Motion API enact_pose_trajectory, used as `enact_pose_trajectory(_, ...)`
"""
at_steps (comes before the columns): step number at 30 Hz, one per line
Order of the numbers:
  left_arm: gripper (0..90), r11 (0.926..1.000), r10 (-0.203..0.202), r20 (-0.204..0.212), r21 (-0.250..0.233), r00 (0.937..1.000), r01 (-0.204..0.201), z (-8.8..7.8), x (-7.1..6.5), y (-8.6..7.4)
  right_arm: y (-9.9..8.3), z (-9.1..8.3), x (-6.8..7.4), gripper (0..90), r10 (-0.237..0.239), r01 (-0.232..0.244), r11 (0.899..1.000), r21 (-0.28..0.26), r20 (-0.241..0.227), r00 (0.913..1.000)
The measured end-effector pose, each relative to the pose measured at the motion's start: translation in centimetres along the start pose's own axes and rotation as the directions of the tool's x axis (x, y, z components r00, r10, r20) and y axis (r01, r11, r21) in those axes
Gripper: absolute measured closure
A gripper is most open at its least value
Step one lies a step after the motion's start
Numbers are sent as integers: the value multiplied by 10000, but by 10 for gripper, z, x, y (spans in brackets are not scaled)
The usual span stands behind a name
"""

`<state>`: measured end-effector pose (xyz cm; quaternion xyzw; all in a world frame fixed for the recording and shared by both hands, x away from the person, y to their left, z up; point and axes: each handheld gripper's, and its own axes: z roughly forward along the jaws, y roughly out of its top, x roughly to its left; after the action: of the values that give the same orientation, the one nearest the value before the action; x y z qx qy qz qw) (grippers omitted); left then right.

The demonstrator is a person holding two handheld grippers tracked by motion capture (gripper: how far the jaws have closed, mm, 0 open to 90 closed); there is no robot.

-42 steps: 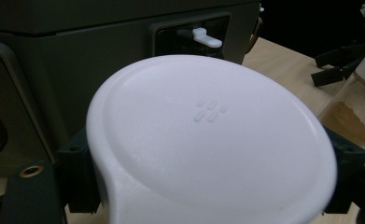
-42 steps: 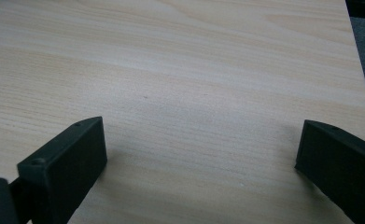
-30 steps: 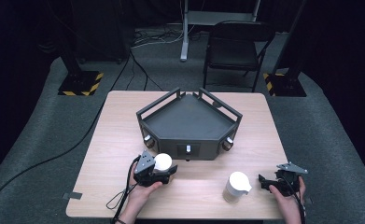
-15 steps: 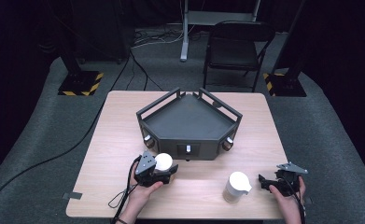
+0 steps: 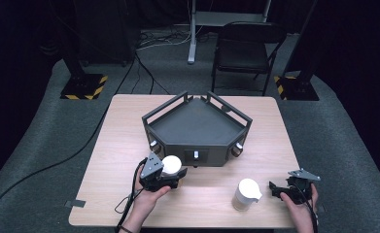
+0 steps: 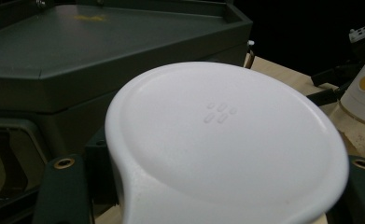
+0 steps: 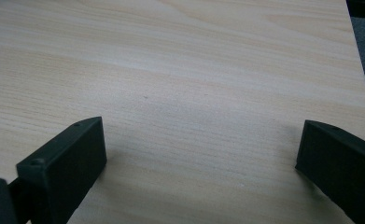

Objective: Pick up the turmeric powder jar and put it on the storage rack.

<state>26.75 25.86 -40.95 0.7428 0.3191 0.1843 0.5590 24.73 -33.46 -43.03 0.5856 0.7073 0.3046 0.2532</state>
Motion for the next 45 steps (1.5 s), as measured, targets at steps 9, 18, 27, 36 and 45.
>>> enact_pose_trajectory(9, 299, 9997, 137, -20, -223, 9999, -137, -1, -4, 15, 0, 0, 0, 4, 1, -1, 10000, 0, 1, 10000)
enact_pose_trajectory(18, 301, 9995, 160, -105, -270, 9998, -163, -1, -3, 31, 0, 0, 0, 4, 1, -1, 10000, -1, 1, 10000)
enact_pose_trajectory(27, 302, 9992, 247, -174, -296, 9995, -253, -1, -1, 44, 0, 0, 0, 4, 1, -1, 10000, -1, 0, 10000)
enact_pose_trajectory(36, 303, 9989, 228, -221, -416, 9995, -237, -3, 2, 55, 0, 0, 0, 4, 2, -2, 10000, 0, 0, 10000)
enact_pose_trajectory(45, 303, 9983, 183, -307, -554, 9994, -200, 0, 6, 70, 0, 0, 0, 4, 2, -2, 10000, 0, 0, 10000)
